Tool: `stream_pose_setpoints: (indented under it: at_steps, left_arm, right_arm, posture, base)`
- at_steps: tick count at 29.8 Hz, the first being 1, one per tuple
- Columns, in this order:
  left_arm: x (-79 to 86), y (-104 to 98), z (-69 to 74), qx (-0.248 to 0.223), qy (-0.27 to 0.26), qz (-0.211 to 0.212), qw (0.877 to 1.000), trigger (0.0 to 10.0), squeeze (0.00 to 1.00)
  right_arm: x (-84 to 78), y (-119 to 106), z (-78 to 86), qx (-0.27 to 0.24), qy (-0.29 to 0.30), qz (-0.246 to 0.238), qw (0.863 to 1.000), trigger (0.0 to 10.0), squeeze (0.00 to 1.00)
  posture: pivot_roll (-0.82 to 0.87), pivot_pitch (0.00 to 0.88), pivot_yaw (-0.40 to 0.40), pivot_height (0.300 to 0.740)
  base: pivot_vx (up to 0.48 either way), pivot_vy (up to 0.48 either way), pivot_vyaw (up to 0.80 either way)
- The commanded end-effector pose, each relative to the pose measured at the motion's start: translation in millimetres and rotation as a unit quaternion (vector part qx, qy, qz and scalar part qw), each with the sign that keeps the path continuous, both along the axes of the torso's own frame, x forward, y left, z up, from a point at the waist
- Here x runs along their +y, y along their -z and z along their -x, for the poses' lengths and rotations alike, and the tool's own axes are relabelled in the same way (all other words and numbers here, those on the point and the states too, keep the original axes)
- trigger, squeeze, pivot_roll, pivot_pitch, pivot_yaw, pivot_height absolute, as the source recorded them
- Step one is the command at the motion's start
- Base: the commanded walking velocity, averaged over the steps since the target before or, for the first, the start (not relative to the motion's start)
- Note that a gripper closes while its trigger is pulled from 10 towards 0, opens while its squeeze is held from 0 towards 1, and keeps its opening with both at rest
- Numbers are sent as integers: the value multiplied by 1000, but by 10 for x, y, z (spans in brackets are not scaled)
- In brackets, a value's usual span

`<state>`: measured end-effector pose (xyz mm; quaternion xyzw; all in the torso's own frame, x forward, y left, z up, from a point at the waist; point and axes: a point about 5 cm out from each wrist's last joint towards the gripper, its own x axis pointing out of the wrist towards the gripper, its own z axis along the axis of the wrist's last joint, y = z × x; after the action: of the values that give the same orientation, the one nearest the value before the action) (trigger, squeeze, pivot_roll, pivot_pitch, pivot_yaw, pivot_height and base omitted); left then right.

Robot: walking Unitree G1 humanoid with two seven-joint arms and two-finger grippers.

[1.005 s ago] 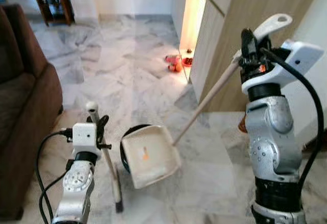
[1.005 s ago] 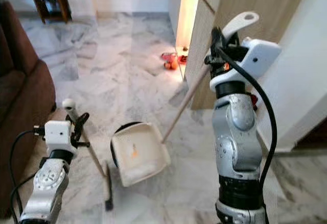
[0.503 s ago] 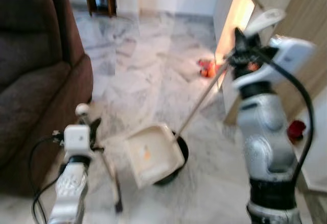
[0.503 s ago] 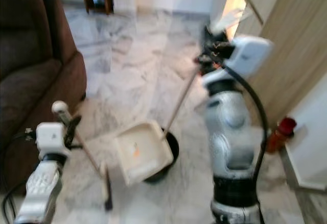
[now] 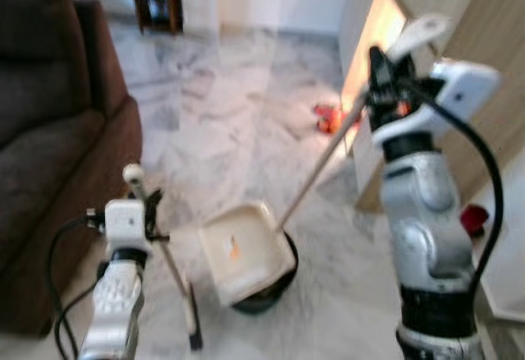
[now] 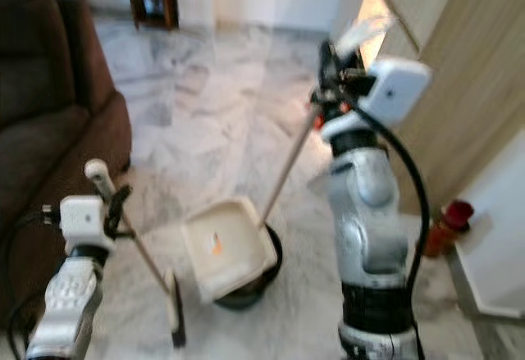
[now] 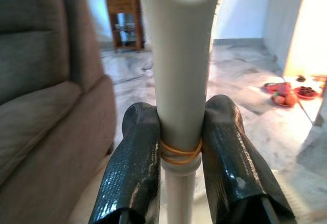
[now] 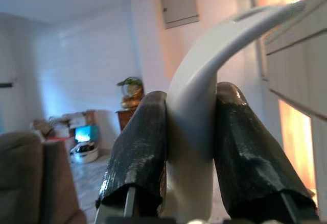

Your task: Sweep floor

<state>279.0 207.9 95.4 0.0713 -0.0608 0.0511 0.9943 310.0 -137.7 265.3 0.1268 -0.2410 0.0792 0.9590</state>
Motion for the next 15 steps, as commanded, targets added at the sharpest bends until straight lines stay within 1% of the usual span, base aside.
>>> stream_pose_setpoints:
  at_steps: [1,15]
  left_arm:
    - [-39,-88,-31,-22,7,-3,1000,10000,0]
    - [-35,-88,-29,-21,7,-3,1000,10000,0]
  right_arm:
    - [-63,-144,49,-36,8,-16,999,10000,0]
    - [-51,-138,50,-36,5,-17,999,10000,0]
  posture:
    - [73,32,-45,740]
    - [74,34,-43,740]
  base:
    - [274,0,0]
    - [274,0,0]
